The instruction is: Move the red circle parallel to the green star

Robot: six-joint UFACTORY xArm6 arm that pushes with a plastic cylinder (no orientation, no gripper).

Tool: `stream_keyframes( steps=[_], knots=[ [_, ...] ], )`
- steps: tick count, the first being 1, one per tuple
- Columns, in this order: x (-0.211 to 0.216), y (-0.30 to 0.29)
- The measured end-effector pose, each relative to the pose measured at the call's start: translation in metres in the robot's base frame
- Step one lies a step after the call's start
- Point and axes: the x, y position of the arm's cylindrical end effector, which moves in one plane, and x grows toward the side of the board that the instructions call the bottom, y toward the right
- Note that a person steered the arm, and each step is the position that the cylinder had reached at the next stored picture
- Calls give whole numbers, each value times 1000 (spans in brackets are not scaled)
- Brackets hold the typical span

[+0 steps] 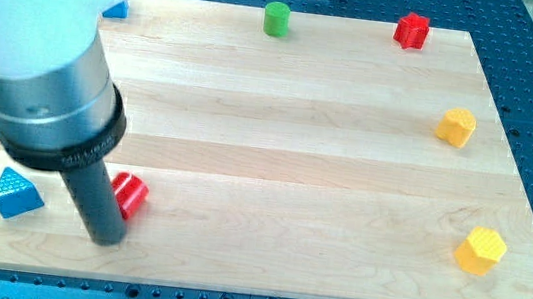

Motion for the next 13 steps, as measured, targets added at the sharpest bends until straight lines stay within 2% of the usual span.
stream_keyframes(
  steps=[2,4,5,8,9,10,12,13],
  knots=[
    [-23,-61],
    [-69,-61],
    [-77,-61],
    [-83,-61],
    [-53,-41],
    [-52,-20],
    [-48,-26],
    [-69,-49]
  ],
)
